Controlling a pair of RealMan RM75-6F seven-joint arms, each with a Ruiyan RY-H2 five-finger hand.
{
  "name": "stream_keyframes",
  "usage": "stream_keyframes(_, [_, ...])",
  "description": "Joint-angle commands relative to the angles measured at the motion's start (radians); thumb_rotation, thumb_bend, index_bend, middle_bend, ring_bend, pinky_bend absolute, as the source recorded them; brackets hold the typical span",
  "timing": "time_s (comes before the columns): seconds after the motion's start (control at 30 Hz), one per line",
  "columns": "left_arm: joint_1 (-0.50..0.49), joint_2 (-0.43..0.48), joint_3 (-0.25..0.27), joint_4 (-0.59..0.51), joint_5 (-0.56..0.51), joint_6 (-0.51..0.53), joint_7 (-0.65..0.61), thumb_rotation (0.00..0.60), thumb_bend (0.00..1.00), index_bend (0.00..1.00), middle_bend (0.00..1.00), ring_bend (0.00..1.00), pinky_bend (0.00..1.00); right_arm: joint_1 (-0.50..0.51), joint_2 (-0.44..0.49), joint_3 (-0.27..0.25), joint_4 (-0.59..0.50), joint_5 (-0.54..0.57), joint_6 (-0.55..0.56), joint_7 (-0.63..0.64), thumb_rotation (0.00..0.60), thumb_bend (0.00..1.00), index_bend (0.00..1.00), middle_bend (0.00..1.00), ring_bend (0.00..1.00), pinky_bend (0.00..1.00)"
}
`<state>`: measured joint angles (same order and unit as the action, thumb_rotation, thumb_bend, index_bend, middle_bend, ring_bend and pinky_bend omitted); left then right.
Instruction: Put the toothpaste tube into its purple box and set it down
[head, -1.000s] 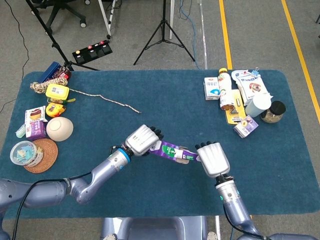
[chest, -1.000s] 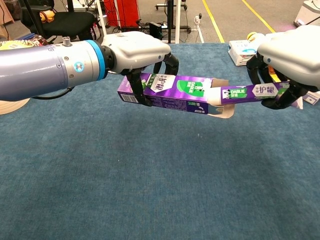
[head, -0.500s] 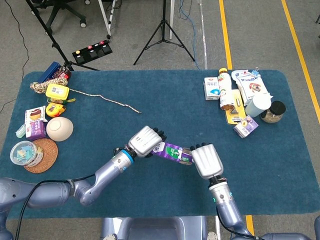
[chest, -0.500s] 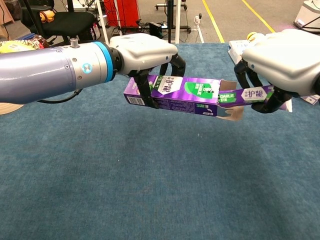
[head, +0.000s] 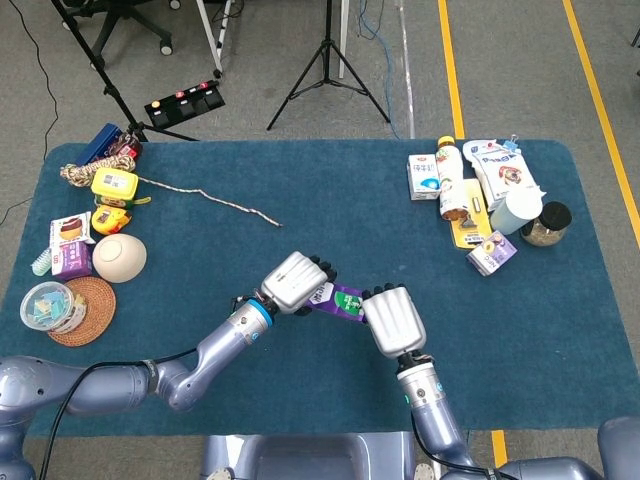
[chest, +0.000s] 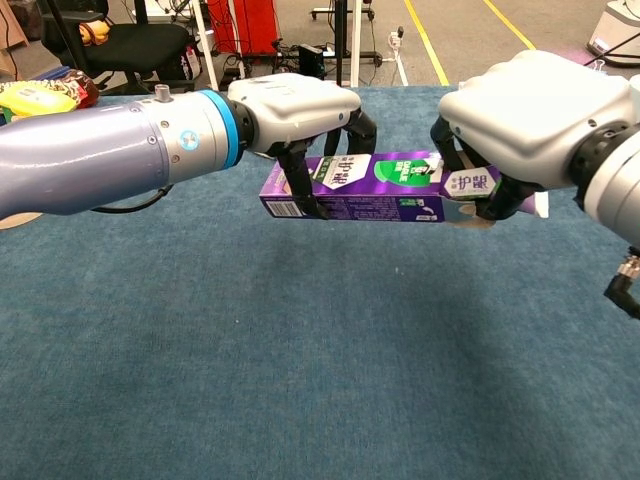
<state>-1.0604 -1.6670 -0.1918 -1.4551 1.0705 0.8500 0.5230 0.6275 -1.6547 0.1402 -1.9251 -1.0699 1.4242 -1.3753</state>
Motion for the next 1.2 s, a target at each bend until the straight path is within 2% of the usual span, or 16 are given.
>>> stream_keyframes(0.03, [0.001,0.001,-0.005,-0.005,-0.005,0.001,-0.013,0.6,0.18,0.48,0.39,0.38,0.65,0.009,-0.016,0.003,-0.004,0.014,0.013,-0.019,0.6,0.63,0.56,0.6,0.59,0.73])
stream_keyframes(0.07, [0.002,0.002,-0.008,-0.007,-0.007,0.001,-0.021,0.6,0.18,0.48,0.39,0.38,0.65,0.009,-0.017,0.004,-0.011,0.019,0.016,-0.018,0.6,0.62,0.51,0.57,0.58,0.73])
stream_keyframes(0.13, [0.004,0.004,-0.011,-0.009,-0.007,0.001,-0.035,0.6,0.18,0.48,0.39,0.38,0.65,0.006,-0.014,0.004,-0.029,0.029,0.02,-0.009,0.6,0.56,0.3,0.42,0.52,0.72])
stream_keyframes(0.2, [0.009,0.004,-0.014,-0.011,-0.007,-0.001,-0.061,0.6,0.18,0.49,0.4,0.39,0.66,0.001,-0.005,0.004,-0.052,0.035,0.021,0.008,0.6,0.47,0.14,0.3,0.45,0.71])
stream_keyframes(0.23, [0.012,0.004,-0.016,-0.012,-0.007,-0.003,-0.075,0.6,0.18,0.49,0.41,0.39,0.66,0.0,0.001,0.003,-0.062,0.033,0.02,0.018,0.6,0.42,0.09,0.24,0.41,0.7])
stream_keyframes(0.3, [0.028,-0.003,-0.033,-0.011,-0.017,-0.016,-0.164,0.6,0.18,0.5,0.42,0.4,0.67,-0.006,0.021,-0.003,-0.091,-0.003,0.025,0.057,0.6,0.38,0.04,0.19,0.36,0.69])
stream_keyframes(0.4, [0.047,-0.042,-0.041,0.036,0.003,-0.044,-0.308,0.6,0.19,0.52,0.43,0.41,0.67,-0.009,0.038,-0.015,-0.107,-0.083,0.039,0.092,0.6,0.36,0.03,0.13,0.31,0.68])
stream_keyframes(0.53, [0.061,-0.071,-0.041,0.07,0.063,-0.045,-0.418,0.6,0.19,0.52,0.44,0.41,0.67,-0.011,0.044,-0.024,-0.098,-0.162,0.051,0.126,0.6,0.32,0.02,0.08,0.24,0.62])
stream_keyframes(0.7, [0.082,-0.113,-0.039,0.118,0.156,-0.004,-0.557,0.6,0.19,0.53,0.45,0.42,0.67,-0.024,0.064,-0.031,-0.116,-0.249,0.074,0.151,0.6,0.28,0.01,0.03,0.15,0.52])
stream_keyframes(0.87, [0.104,-0.148,-0.033,0.183,0.261,0.074,-0.701,0.6,0.19,0.53,0.46,0.42,0.67,-0.048,0.099,-0.03,-0.128,-0.364,0.12,0.168,0.6,0.28,0.01,0.03,0.13,0.45])
stream_keyframes(1.07, [0.107,-0.144,-0.019,0.237,0.312,0.096,-0.736,0.6,0.19,0.53,0.46,0.42,0.67,-0.078,0.159,0.004,-0.135,-0.361,0.136,0.213,0.6,0.28,0.01,0.04,0.13,0.43])
stream_keyframes(1.2, [0.101,-0.12,0.0,0.279,0.337,0.102,-0.616,0.6,0.19,0.53,0.46,0.42,0.67,-0.096,0.196,0.01,-0.091,-0.325,0.115,0.258,0.6,0.28,0.01,0.04,0.13,0.43])
